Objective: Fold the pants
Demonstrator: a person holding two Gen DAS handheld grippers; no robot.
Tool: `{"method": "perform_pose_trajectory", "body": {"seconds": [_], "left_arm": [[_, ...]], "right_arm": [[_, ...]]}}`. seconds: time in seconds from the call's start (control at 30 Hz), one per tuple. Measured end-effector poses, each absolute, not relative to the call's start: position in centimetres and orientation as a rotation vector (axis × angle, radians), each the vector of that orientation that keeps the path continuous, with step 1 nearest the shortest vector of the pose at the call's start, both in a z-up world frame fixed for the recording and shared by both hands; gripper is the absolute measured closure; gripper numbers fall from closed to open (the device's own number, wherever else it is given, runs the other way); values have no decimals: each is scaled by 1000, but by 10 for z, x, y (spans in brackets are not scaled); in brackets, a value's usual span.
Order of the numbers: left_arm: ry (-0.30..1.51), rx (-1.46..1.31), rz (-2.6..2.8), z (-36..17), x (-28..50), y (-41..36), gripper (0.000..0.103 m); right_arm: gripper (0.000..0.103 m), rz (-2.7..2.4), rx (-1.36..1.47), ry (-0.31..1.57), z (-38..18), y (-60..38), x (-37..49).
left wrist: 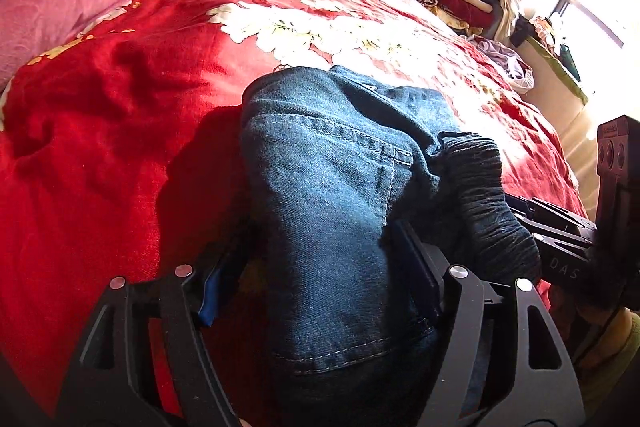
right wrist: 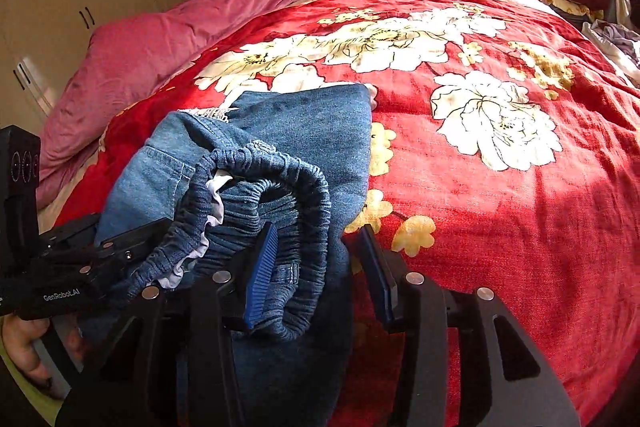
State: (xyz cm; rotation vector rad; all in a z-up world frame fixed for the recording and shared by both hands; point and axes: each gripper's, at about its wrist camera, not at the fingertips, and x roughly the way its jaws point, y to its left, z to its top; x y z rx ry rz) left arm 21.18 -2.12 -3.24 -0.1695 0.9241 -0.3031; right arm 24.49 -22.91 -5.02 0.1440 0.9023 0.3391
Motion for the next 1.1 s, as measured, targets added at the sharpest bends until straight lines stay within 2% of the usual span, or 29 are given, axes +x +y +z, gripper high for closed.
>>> {"method": "perform_pose_trajectory", "body": {"seconds": [0.27, 0.47, 0.63, 0.73, 1.1], "left_arm": [[913, -189, -310, -33, 208, -16, 33], [900, -187, -303, -31, 202, -13, 25], [893, -176, -284, -28, 196, -12, 18], [888, -171, -274, -24, 193, -10, 12], [848, -162, -233, -2, 176, -2, 10]], "right_arm": [[57, 303, 128, 898, -47, -226, 242], [47, 282, 132, 893, -44, -230, 237], [27, 262, 106, 853, -32, -235, 230], [21, 251, 94, 822, -22, -239, 224], [20, 266, 114, 757, 0, -243, 207]]}}
